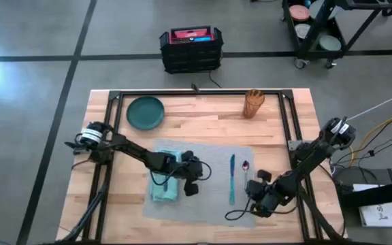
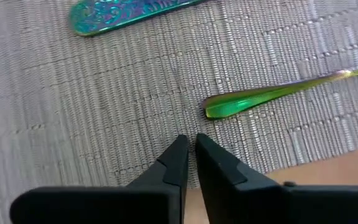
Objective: Set table place
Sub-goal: Put the plate on the gray tablemat to the right of the light blue table napkin
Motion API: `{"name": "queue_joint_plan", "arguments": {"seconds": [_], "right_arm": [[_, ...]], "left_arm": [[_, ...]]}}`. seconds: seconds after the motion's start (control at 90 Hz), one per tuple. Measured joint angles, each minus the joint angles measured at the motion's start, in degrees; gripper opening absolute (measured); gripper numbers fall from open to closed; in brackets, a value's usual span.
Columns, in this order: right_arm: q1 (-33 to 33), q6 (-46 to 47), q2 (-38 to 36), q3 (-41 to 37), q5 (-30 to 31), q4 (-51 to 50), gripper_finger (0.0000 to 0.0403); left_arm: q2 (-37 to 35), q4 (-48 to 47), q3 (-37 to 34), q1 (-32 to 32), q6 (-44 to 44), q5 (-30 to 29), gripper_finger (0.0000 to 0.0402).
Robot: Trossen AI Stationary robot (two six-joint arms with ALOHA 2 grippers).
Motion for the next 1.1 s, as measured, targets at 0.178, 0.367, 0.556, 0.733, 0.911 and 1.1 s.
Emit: {"name": "queue_joint_plan", "arguments": {"seconds": [0.178,0.367,0.556,0.733,0.911,1.1], "right_arm": [[-1.31,-0.62,-0.01,-0.04,1.67,-0.25,0.0019],[-2.47,-0.61,-0.9,0.4,-1.36,-0.29,0.0024],[-2.54,-0.99,-1.73,2.31,-0.9,-0.11,0.0039],[-2.71,0.0,-1.86,3.06,7.25,0.37,0.0066],[-2.69,-1.29,-1.7,3.06,14.69,0.54,0.0093],[-2.68,-1.83,-1.7,2.99,17.29,0.67,0.0113]], "left_arm": [[-2.21,-6.07,2.73,0.02,2.59,0.02,0.0],[-8.32,-25.67,7.88,0.09,4.03,-1.71,0.0],[-15.85,-45.6,8.55,1.55,3.69,-15.61,0.0011],[-23.5,-53.26,3.71,10.39,3.26,-20.28,0.0087],[-26.27,-52.9,-2.91,25.55,8.98,-11.85,0.0185],[-25.32,-47.81,-8.99,35.13,19.53,-7.71,0.0234]]}}
